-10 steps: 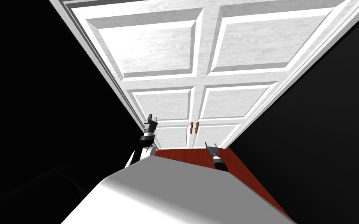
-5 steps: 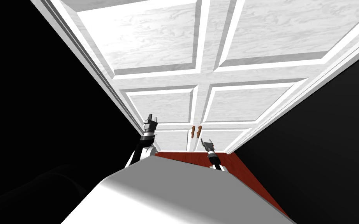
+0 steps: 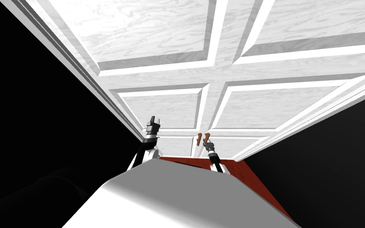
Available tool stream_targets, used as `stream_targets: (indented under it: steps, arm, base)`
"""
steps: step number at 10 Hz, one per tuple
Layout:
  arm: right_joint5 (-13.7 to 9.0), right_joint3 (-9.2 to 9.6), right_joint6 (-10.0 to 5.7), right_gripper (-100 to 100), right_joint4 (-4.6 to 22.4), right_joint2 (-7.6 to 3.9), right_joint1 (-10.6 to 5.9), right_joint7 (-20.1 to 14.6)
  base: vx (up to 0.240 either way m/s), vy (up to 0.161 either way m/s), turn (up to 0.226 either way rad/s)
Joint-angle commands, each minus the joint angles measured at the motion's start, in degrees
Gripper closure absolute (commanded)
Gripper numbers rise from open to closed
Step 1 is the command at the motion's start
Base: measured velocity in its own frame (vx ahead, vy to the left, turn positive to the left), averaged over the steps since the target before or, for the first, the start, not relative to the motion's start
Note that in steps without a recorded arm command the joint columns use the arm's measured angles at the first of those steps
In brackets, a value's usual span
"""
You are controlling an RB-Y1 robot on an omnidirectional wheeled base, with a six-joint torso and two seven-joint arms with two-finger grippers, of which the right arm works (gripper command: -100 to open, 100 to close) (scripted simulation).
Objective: Pull the door open
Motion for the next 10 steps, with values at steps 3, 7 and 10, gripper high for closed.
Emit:
stream_targets:
  steps: [3,7,10]
  arm:
    - [0.0,-0.04,0.00,100,0.0,-0.03,0.05,0.0]
    - [-1.0,-0.63,1.02,100,0.5,-0.88,1.23,0.0]
    - [-2.2,-1.42,1.89,100,0.7,-1.94,2.25,-0.1]
  base:
    - [-0.030,-0.002,0.008]
    - [-0.067,0.005,-0.012]
    - [-0.146,0.002,-0.039]
